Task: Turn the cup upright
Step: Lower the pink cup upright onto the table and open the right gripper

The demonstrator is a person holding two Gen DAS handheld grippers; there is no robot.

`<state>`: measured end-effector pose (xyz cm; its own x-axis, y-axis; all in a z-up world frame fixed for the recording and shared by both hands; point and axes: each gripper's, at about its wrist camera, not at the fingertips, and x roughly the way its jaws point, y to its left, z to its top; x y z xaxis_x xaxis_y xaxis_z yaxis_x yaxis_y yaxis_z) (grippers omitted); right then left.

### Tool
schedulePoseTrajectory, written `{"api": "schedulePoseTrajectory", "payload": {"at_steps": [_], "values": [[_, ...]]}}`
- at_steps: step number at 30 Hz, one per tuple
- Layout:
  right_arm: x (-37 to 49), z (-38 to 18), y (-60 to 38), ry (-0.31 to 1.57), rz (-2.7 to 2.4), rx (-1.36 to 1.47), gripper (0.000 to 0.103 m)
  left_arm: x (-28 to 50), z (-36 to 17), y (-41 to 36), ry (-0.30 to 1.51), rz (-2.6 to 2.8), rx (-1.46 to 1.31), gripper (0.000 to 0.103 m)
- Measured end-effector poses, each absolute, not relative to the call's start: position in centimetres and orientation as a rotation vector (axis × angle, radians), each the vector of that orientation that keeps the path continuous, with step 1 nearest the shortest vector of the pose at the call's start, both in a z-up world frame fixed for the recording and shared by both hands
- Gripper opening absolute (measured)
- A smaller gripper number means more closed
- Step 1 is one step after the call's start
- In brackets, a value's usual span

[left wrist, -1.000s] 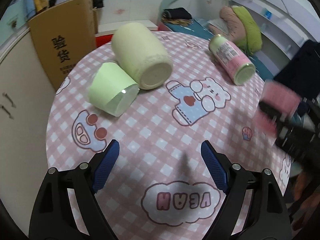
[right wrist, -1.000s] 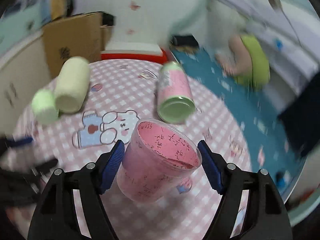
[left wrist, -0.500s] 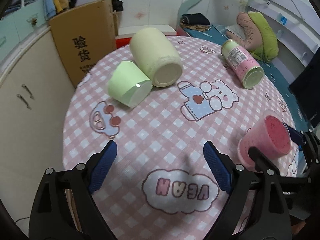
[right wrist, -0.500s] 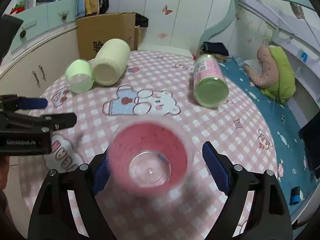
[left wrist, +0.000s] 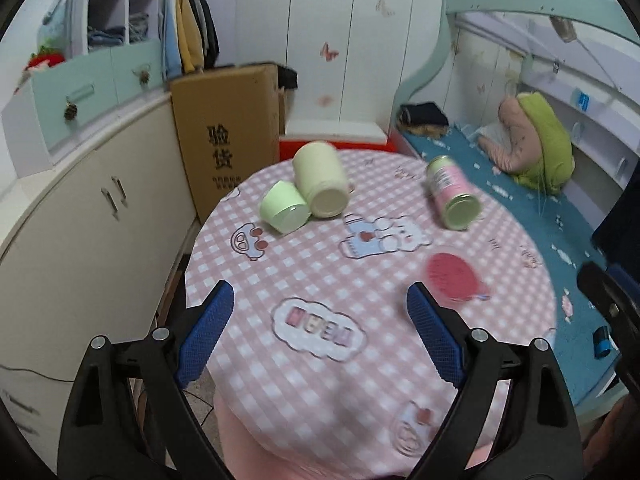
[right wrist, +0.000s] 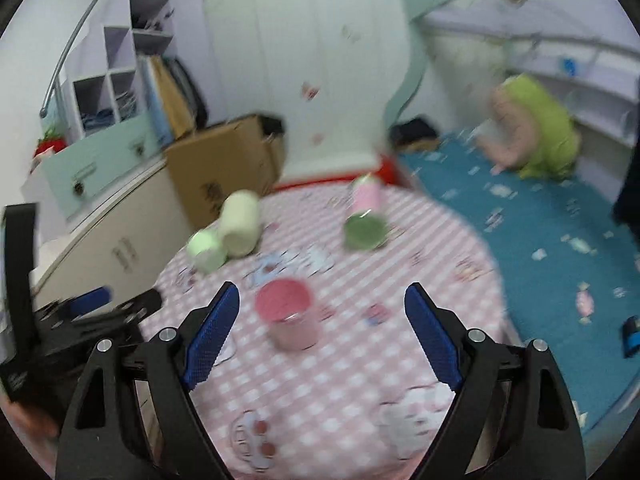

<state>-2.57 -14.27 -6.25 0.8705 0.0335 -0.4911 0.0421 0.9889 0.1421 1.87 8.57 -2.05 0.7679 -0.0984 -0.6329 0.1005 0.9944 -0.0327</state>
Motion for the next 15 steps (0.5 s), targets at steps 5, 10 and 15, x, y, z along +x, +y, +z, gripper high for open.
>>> {"api": "schedulePoseTrajectory", "payload": {"at_steps": [5, 10, 15], "values": [[-5.0, -5.3, -15.4, 0.453, -0.071, 0.122, 0.081, -1.6, -0.4, 6.3, 0.612, -0.086, 0.031, 0.089], [-6.5, -5.2, -16.4, 0.404, -0.114, 0.102, 0.081, -4.0, 0.5, 4.5, 0.546, -0.064, 0.068, 0.089], [-7.2, -5.4, -17.0, 0.389, -0.139, 0.092, 0.081, -5.3, 0.7, 3.7, 0.524, -0.072, 0.080, 0.089]]}}
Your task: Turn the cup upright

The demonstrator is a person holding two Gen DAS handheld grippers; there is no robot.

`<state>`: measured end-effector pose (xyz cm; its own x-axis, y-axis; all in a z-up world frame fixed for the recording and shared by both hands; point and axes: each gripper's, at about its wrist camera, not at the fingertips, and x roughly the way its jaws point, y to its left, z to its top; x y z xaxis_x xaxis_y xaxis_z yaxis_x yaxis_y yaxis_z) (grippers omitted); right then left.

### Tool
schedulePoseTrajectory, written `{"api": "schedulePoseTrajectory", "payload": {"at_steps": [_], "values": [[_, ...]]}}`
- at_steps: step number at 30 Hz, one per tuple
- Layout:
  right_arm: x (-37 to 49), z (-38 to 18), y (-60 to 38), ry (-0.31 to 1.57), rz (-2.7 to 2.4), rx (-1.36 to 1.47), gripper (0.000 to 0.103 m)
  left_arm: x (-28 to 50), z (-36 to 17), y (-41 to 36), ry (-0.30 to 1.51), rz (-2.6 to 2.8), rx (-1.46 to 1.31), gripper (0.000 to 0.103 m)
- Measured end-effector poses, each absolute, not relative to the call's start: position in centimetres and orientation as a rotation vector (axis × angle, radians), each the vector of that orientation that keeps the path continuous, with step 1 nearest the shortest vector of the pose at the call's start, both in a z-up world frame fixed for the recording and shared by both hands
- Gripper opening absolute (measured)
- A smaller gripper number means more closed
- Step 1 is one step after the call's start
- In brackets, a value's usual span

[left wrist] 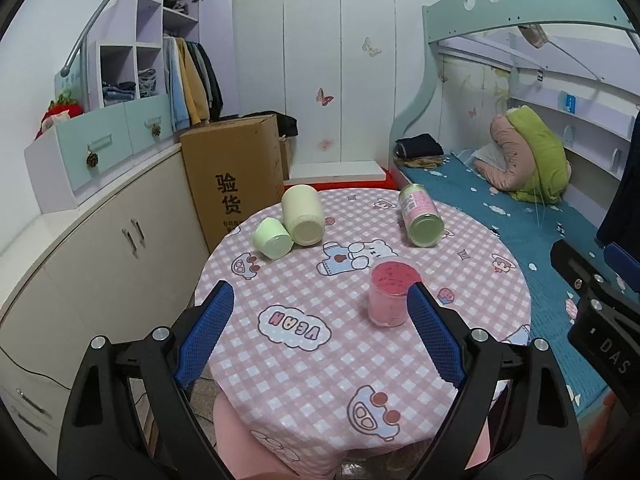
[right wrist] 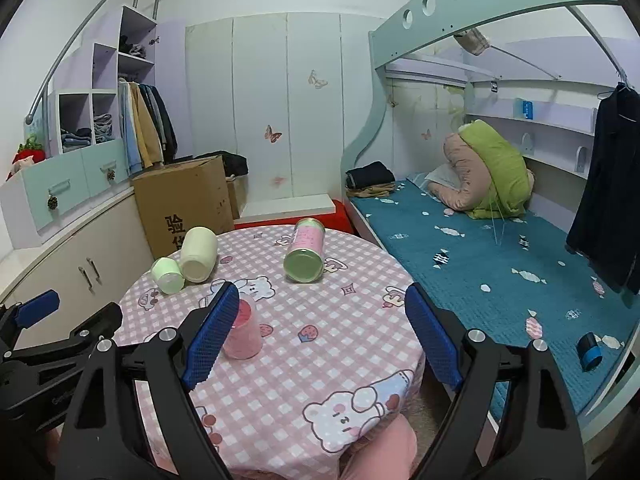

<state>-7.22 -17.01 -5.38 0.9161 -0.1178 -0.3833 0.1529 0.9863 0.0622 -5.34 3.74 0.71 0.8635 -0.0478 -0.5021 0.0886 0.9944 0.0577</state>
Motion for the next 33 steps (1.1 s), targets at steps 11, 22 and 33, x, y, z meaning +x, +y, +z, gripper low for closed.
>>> {"api": "schedulePoseTrajectory", "payload": {"at_steps": [11, 22, 33], "values": [[-8.1, -6.0, -16.7, 0.384, -0.153, 0.067, 0.082, -5.8, 0.6, 2.9, 0.527, -0.082, 0.104, 0.089], [-8.5, -5.8, -16.8, 0.375, -0.144, 0.070, 0.082, -5.6, 0.7, 2.2, 0.528, -0.092, 0.113, 0.089], [-8.3, -5.9, -17.0, 0.385, -0.140, 0.069, 0.082, -5.2, 0.3, 2.4, 0.545, -0.092, 0.109, 0.089]]}}
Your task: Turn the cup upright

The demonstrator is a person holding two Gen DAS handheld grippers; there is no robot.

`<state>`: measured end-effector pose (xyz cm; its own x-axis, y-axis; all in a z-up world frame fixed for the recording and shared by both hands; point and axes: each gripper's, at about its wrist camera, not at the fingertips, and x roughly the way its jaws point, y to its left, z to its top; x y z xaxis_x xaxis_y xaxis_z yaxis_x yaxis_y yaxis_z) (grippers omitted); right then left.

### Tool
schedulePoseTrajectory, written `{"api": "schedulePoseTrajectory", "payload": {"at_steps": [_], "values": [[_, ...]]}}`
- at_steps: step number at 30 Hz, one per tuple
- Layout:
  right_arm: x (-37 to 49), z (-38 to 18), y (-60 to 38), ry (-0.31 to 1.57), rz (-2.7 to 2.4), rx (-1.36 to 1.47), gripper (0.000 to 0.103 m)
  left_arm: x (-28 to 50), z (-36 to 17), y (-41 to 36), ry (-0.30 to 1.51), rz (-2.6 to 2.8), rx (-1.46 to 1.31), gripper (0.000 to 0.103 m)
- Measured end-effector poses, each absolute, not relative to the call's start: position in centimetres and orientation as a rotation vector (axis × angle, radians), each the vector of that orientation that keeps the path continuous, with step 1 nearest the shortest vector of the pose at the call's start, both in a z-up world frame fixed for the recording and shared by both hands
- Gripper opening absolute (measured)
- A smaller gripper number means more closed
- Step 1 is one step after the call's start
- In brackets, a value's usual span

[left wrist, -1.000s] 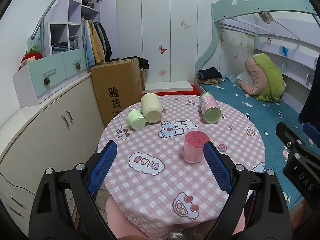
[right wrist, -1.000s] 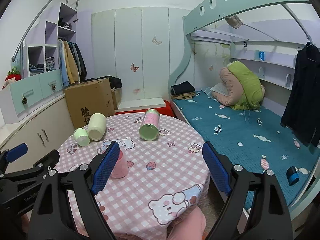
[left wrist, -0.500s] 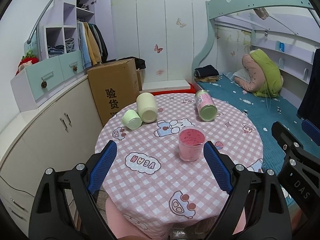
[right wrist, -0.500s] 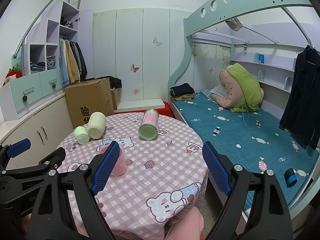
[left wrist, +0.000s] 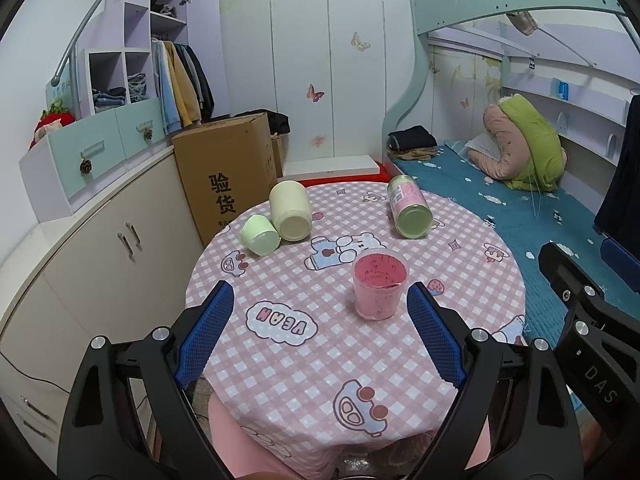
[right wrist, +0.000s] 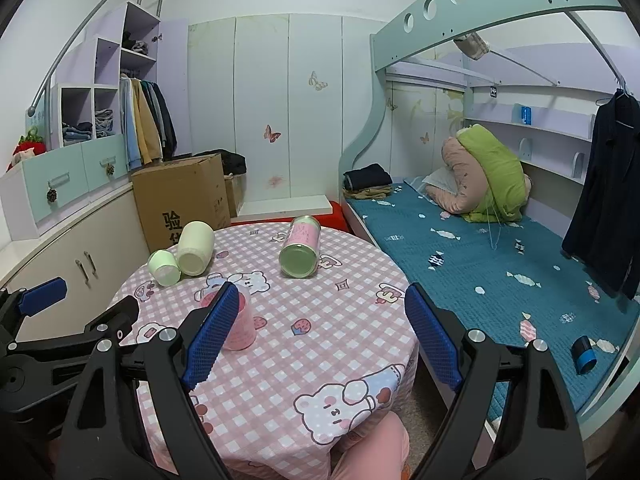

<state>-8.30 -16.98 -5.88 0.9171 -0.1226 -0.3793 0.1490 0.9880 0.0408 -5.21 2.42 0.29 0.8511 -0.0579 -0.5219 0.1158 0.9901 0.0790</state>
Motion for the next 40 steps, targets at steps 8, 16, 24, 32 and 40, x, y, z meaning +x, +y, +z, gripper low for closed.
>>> {"api": "schedulePoseTrajectory", "payload": {"at_steps": [8, 16, 24, 32, 40], "values": [[-7.99, -5.88, -16.93, 0.390, -0.133, 0.070, 0.082, -5.16, 0.08, 2.42, 0.546, -0.089, 0.109, 0.089], [-7.93, -5.91, -16.96, 0.391, -0.134, 0.072, 0.082, -5.13, 0.08, 2.44, 0.547, -0.089, 0.107, 0.089], [-7.87, -5.95, -16.94, 0.393, -0.130, 0.076, 0.082, -5.08, -0.13, 2.32, 0.545, -0.086, 0.110, 0.089], [-7.76, -5.95, -16.87, 0.388, -0.135, 0.076, 0.082, -4.93, -0.40, 1.90, 0.547, -0.091, 0.115, 0.089], [-7.61, -6.09, -17.19, 0.394, -0.136, 0.088, 0.082, -4.78, -0.29, 1.69, 0.560, -0.099, 0.112, 0.089]]}}
